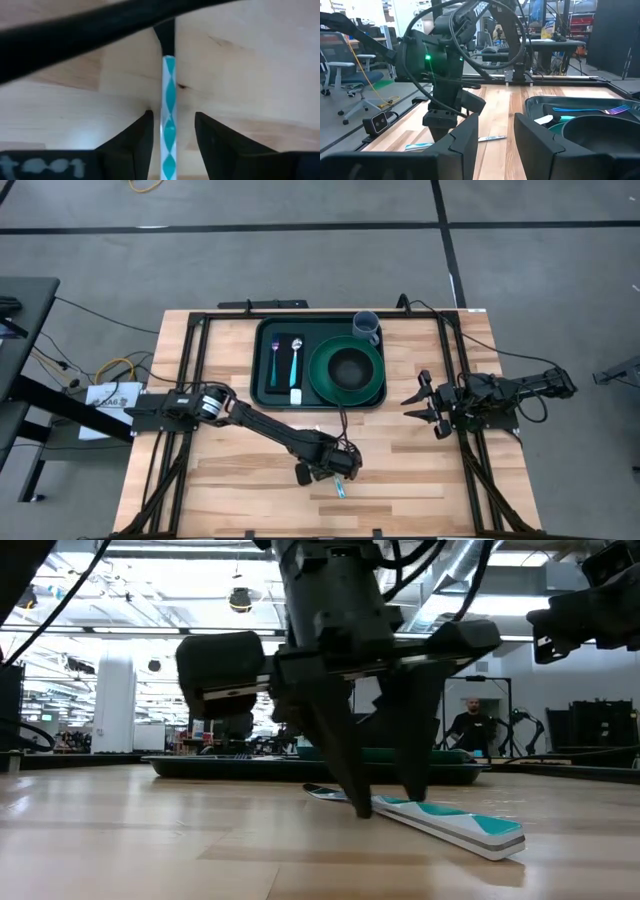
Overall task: Set up tray
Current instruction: Put the white patterned knife on the black napkin between the purple fork and blue spoon
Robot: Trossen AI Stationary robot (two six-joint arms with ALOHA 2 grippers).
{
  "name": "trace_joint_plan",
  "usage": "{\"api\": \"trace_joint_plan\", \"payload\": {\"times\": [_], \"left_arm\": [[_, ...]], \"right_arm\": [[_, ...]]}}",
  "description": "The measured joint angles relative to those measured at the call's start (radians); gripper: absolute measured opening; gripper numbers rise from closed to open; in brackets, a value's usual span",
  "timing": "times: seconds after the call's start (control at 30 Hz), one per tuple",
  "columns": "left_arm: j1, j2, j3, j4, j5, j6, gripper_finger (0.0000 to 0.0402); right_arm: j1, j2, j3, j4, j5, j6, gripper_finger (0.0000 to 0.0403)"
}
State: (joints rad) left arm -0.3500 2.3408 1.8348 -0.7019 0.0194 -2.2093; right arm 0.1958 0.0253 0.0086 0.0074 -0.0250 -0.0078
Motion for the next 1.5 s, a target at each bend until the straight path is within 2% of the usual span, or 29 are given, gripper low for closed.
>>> {"api": "trace_joint_plan", "payload": {"times": [0.27, 0.77, 0.93, 1.2, 1.5], "left_arm": [[-0.001, 0.01, 0.014, -0.025, 0.014, 0.001, 0.0125], [-0.007, 0.012, 0.011, -0.064, 0.021, 0.04, 0.0016], [-0.007, 0.012, 0.011, -0.088, 0.036, 0.057, 0.0018], [-0.01, -0.016, 0.009, -0.113, -0.012, 0.07, 0.0012], [-0.009, -0.155, 0.005, -0.342, -0.093, 0.072, 0.0012]], "right_arm": [[0.0, 0.001, 0.0, 0.0, 0.0, 0.0, 0.0118], [0.0, 0.001, 0.0, 0.0, 0.0, 0.0, 0.0118], [0.0, 0.001, 0.0, 0.0, 0.0, 0.0, 0.0118], [0.0, 0.001, 0.0, 0.0, 0.0, 0.0, 0.0118], [0.0, 0.001, 0.0, 0.0, 0.0, 0.0, 0.0118]]}}
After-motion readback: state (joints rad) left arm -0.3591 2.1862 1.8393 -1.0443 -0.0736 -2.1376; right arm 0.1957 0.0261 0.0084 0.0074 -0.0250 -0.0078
